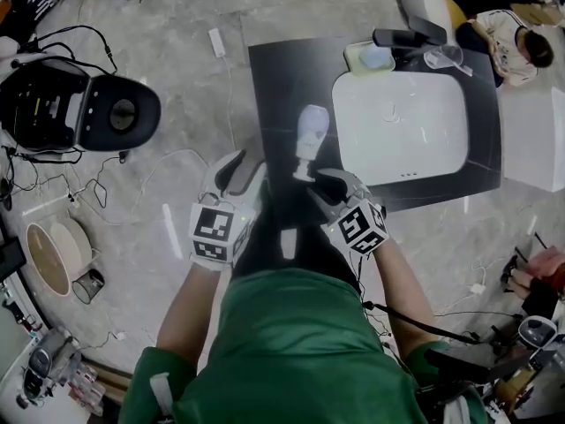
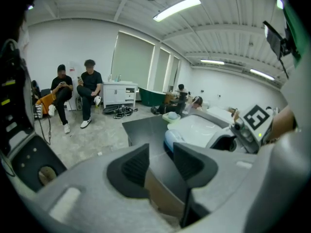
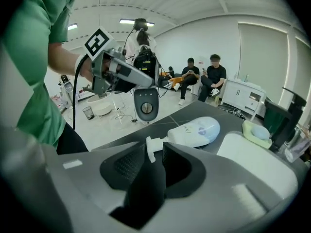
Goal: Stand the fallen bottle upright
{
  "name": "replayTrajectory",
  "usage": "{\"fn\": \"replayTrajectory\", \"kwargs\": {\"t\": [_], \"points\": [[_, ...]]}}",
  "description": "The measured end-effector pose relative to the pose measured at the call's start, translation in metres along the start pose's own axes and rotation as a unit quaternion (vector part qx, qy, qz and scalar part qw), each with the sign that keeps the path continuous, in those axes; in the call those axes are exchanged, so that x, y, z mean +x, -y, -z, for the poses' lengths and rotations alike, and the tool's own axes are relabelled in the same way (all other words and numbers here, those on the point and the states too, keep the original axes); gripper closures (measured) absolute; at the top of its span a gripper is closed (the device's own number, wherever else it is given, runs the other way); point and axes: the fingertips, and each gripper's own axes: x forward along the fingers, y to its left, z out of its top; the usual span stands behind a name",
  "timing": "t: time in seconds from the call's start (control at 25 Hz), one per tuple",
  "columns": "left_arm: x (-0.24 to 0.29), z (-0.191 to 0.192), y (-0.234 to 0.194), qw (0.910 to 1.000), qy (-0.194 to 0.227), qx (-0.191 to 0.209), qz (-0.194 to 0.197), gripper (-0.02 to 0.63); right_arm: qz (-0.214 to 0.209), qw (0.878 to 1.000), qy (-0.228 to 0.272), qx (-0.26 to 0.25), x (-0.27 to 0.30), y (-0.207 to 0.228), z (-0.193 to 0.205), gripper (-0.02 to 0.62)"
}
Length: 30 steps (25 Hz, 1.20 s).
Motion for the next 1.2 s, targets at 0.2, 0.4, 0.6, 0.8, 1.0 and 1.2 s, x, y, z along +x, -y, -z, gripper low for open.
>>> {"fn": "replayTrajectory", "kwargs": {"t": [0.2,0.4,0.6,0.8,1.0,1.2], "points": [[-0.002,0.008,-0.009,0.9999,-0.003,-0.010,-0.009,0.451,-0.016,0.999,-0.022,-0.026,0.018,-0.007,0.012,0.482],[-0.007,0.014,-0.017,0.9995,-0.006,-0.020,-0.022,0.451,-0.021,0.997,-0.042,-0.058,0.026,-0.010,0.016,0.483],[-0.012,0.018,-0.018,0.9992,-0.004,-0.028,-0.027,0.451,-0.017,0.996,-0.048,-0.071,0.028,-0.009,0.017,0.541],[-0.016,0.015,-0.019,0.9991,0.002,-0.031,-0.030,0.452,-0.015,0.995,-0.052,-0.079,0.028,-0.011,0.015,0.546],[-0.023,0.007,-0.018,0.9991,0.012,-0.030,-0.029,0.454,-0.016,0.996,-0.040,-0.073,0.024,-0.016,0.001,0.549],[-0.030,-0.005,-0.017,0.9988,0.023,-0.034,-0.027,0.456,-0.015,0.997,-0.031,-0.071,0.019,-0.019,-0.012,0.549]]}}
